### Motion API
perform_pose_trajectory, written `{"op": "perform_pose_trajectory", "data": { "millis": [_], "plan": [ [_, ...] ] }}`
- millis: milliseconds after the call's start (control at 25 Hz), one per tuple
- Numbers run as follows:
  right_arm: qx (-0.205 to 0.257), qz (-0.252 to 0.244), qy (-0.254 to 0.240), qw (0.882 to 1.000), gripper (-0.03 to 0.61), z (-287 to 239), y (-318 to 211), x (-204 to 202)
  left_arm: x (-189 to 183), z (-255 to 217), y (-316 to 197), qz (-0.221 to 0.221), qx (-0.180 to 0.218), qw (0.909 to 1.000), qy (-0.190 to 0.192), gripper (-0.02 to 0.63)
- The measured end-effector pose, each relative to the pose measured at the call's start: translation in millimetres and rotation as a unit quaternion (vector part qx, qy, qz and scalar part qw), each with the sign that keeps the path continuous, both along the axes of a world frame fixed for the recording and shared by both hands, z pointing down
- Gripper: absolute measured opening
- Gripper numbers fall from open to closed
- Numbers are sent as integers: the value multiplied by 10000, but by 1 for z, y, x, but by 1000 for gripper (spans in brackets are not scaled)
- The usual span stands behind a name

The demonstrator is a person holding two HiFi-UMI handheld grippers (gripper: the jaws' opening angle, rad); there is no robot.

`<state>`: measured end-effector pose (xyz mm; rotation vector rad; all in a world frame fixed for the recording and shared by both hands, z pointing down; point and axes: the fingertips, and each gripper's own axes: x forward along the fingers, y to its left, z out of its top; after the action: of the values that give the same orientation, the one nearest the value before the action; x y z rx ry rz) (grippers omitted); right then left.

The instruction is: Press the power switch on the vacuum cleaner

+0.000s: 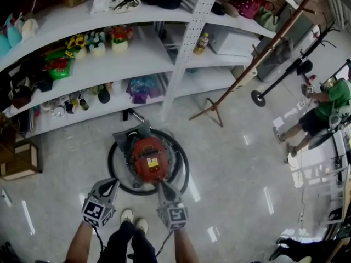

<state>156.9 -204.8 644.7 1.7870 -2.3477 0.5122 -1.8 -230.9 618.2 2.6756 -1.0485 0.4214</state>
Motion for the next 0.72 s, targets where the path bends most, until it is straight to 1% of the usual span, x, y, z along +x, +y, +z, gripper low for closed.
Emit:
{"op": "perform_pose_trajectory", "data": {
  "millis": [280,440,600,720],
  "plan": [
    [163,83,-10,9998,11,-38,7,2,1,-36,6,55,138,9999,34,8],
    [133,134,4,9998,11,-60,16,0,-1,-56,11,182,211,9996,56,8],
    [138,181,70,9997,11,-81,23,0,2,-74,11,199,246,9995,100,8],
    [197,242,32,9995,11,-96,27,-2,5,-90,10,246,343,9991,94,8]
  ]
}}
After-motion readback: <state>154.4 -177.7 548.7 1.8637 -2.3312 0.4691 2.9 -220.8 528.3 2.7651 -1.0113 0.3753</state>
